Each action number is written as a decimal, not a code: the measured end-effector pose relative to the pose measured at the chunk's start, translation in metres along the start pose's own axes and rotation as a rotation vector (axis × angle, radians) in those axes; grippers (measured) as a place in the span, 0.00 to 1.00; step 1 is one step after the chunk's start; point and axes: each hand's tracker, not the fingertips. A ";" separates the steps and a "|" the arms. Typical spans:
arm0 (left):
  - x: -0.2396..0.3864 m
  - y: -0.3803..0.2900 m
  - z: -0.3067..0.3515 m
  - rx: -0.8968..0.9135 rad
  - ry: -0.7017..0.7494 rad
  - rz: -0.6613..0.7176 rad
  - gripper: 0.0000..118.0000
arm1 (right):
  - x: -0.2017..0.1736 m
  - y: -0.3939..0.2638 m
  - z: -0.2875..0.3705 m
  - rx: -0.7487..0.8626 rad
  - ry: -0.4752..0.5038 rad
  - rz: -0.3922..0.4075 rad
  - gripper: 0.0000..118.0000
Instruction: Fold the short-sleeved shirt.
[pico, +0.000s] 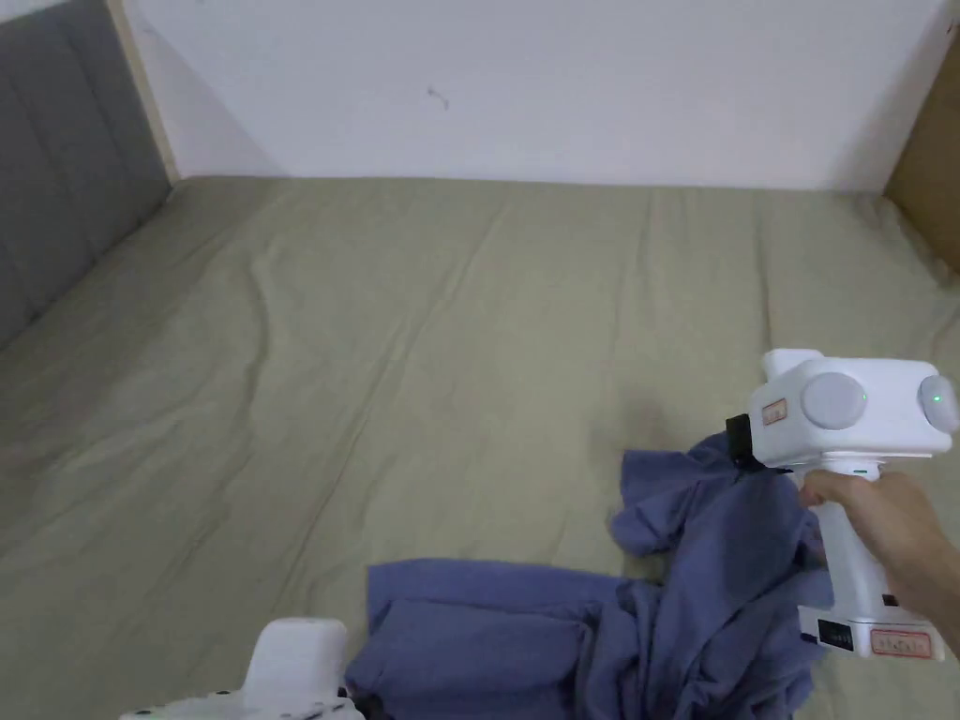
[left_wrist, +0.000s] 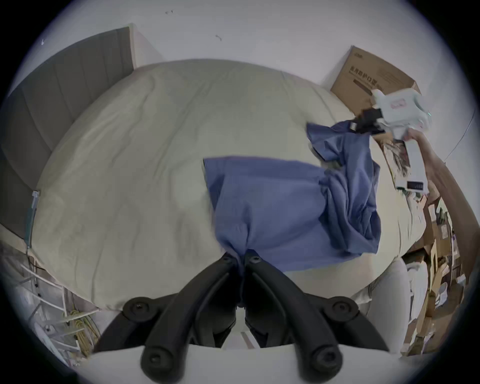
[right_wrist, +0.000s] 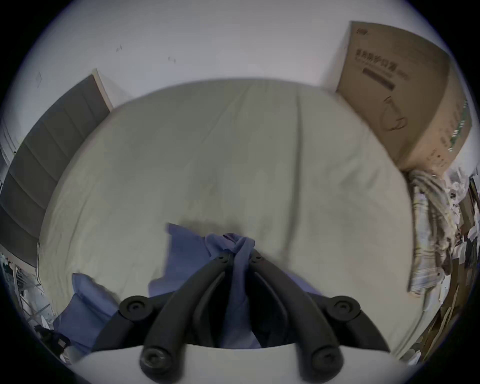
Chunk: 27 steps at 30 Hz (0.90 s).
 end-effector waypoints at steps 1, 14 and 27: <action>-0.002 0.006 0.005 0.028 -0.013 0.010 0.03 | 0.009 0.004 0.017 0.011 -0.011 -0.004 0.07; -0.033 0.169 0.088 0.405 0.137 0.069 0.03 | 0.129 0.019 0.201 0.273 -0.085 -0.240 0.07; -0.040 0.240 0.165 0.588 0.198 0.056 0.03 | 0.108 0.051 0.240 0.379 0.052 -0.291 0.07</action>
